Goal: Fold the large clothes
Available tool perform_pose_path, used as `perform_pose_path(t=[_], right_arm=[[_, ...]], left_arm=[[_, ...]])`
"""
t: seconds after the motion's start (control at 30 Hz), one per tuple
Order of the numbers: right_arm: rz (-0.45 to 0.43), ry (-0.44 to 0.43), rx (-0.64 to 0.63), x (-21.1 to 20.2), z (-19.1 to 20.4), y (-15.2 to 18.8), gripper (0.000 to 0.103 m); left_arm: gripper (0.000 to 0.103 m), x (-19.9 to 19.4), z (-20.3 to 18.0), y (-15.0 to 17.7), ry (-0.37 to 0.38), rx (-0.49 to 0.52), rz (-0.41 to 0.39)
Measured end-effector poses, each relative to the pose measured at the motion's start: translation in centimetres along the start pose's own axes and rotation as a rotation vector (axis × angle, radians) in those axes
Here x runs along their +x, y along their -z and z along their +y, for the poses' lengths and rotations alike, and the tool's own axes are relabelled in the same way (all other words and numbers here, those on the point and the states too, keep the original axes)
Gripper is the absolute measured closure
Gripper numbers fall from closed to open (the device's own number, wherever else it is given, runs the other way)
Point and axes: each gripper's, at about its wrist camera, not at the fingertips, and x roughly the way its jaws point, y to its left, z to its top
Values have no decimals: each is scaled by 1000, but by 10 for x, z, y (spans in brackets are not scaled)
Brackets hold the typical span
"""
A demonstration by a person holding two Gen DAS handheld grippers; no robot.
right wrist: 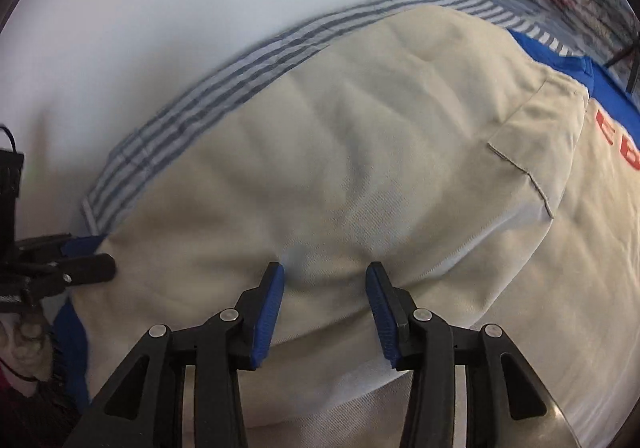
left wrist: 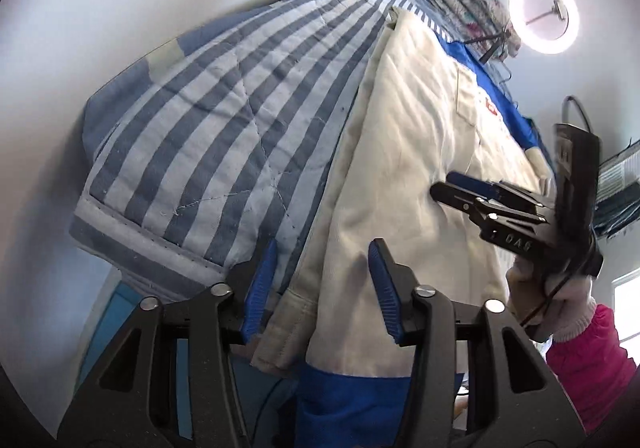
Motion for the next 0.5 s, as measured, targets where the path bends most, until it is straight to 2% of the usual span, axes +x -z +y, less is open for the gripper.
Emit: perform_pose_path(t=[0.03, 0.07, 0.13, 0.3, 0.4, 0.5], right_arm=[[9, 26, -16, 1, 4, 0, 57], [23, 27, -7, 0, 4, -2, 55], [33, -40, 55, -8, -3, -4, 58], [-17, -130, 231, -31, -32, -1, 52], [-19, -163, 289, -41, -32, -2, 51], [-35, -199, 337, -47, -37, -21, 36]], left_arm=[[87, 2, -1, 1, 10, 0, 12], [92, 3, -2, 1, 18, -5, 21], [98, 1, -7, 2, 15, 12, 7], [100, -19, -32, 5, 23, 78, -74], [101, -27, -51, 8, 8, 146, -114], [101, -31, -65, 11, -11, 197, -137]])
